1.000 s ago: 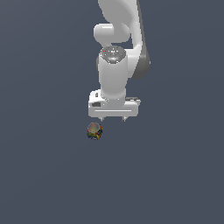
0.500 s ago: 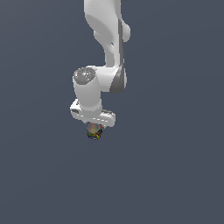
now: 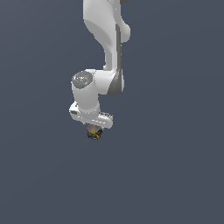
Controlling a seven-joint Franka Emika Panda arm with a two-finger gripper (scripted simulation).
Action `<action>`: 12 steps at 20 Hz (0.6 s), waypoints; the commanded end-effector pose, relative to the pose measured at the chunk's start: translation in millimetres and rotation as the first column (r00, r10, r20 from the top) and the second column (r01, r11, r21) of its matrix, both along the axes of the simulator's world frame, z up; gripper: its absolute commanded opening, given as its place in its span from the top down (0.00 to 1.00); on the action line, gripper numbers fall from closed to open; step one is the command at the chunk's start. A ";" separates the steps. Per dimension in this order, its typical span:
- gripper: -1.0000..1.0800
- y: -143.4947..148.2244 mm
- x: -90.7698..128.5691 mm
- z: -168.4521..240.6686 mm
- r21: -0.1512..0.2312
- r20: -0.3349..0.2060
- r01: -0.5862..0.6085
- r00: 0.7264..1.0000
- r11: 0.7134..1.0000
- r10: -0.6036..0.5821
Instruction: Pick up the object and move it to a goal position.
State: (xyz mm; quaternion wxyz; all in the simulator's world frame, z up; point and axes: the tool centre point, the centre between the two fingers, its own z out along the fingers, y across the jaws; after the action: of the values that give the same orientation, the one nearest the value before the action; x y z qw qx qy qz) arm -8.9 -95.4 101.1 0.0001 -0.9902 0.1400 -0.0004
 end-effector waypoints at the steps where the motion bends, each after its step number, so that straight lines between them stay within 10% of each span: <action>1: 0.04 -0.4 -0.9 -10.8 0.000 -0.001 0.002 1.000 1.000 -0.002; 11: 0.04 -1.5 -0.6 -43.2 0.000 -0.001 0.006 1.000 1.000 -0.006; 12: 1.00 -1.5 -0.6 -43.2 0.000 -0.001 0.006 1.000 1.000 -0.006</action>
State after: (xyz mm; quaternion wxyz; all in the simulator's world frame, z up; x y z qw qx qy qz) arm -10.0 -96.8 58.9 -0.0001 -0.9897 0.1430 0.0004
